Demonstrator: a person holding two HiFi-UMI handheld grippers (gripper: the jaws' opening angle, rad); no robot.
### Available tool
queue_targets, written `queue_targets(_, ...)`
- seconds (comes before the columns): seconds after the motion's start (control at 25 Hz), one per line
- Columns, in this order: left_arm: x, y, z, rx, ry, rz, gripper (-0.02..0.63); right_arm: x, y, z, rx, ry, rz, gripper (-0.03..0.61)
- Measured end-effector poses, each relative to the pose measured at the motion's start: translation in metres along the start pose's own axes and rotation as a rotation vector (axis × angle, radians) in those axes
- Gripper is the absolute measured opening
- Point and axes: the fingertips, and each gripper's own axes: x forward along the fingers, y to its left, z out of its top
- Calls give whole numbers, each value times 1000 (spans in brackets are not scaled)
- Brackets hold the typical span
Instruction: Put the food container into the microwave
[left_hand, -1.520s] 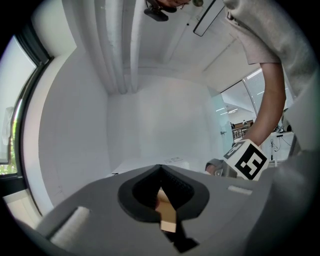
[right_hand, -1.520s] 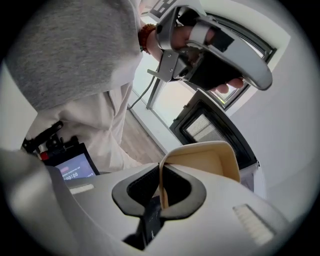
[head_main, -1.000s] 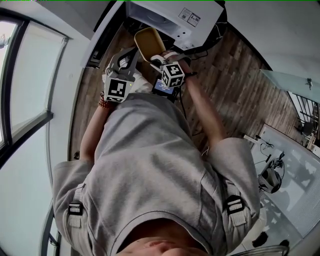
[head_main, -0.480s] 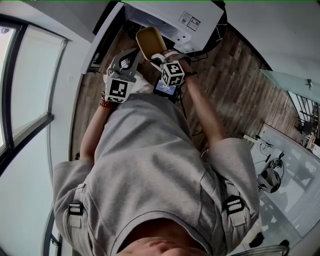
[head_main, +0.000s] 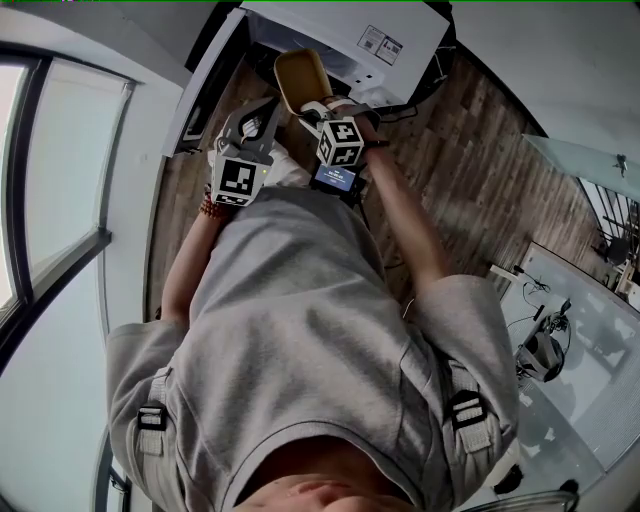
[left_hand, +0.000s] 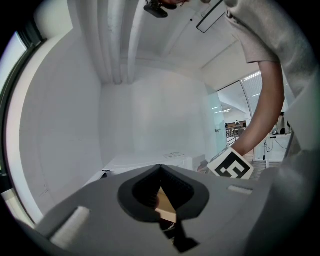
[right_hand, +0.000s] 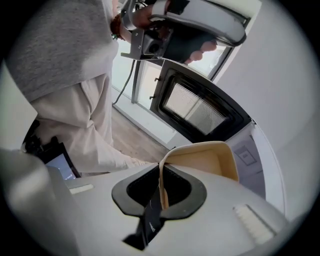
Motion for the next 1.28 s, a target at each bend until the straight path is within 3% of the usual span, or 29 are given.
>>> queue_targets(0.68, 16, 10, -13, -29, 30, -22, -2, 24, -37, -19, 165, 55, -79, 38)
queue_targets(1.28, 50, 12, -26, -57, 48, -82, -2, 37, -92, -33, 336, 88, -215, 38)
